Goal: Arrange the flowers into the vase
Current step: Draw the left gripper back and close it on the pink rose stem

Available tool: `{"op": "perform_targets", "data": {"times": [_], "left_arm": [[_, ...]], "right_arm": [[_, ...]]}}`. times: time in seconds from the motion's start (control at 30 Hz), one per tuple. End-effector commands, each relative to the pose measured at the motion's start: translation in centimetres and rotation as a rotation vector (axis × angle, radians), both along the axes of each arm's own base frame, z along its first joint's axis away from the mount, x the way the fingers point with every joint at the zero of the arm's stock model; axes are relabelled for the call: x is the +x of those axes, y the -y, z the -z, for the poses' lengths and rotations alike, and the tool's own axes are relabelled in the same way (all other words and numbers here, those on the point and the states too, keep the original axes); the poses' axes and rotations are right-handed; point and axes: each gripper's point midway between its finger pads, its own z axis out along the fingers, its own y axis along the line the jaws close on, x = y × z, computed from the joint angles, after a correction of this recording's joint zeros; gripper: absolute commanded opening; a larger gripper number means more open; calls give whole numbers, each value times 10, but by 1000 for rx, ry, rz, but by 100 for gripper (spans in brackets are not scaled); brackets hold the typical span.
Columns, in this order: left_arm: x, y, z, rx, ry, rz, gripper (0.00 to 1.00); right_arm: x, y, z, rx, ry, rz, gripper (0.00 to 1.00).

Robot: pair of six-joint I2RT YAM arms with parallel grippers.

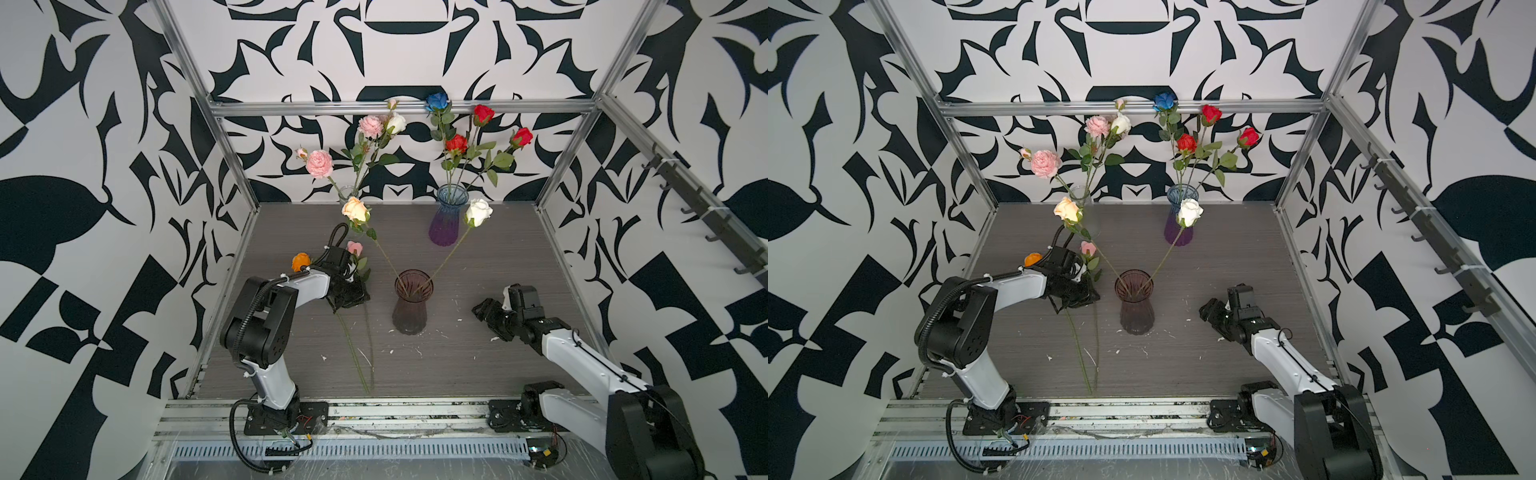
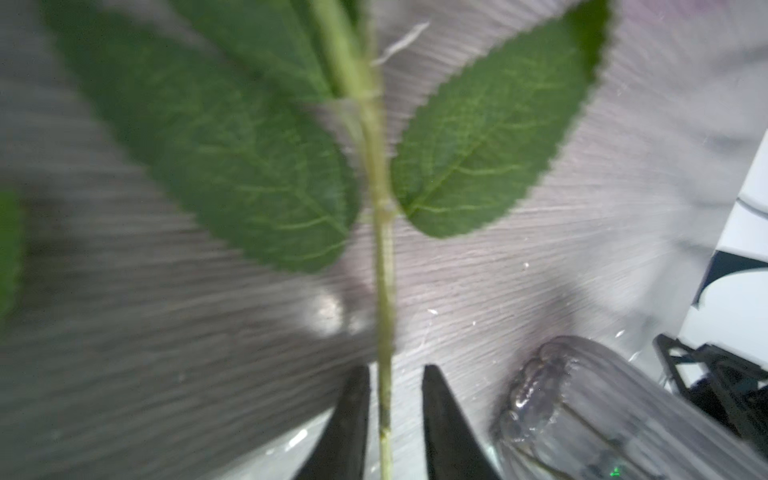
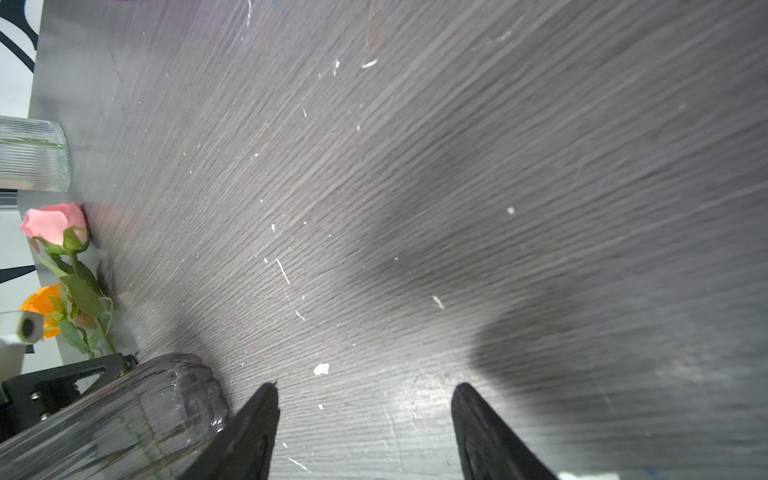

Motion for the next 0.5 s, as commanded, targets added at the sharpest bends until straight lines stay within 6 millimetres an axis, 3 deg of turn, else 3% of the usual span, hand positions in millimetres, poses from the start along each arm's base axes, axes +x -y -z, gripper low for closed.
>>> {"op": "perform_targets", "data": {"times": [0.0,0.13,0.47], "left_arm": [[-11,-6,12,6,-62,-15,16],[-10,-5,11,-11,-62,-11,0],[-10,-4,1,-59,-12,-12,0]], "right_arm": [[8,1,-8,3,20,13,70],[8,1,-7,3,19,13,70],[9,1,-8,2,21,12,70]]}}
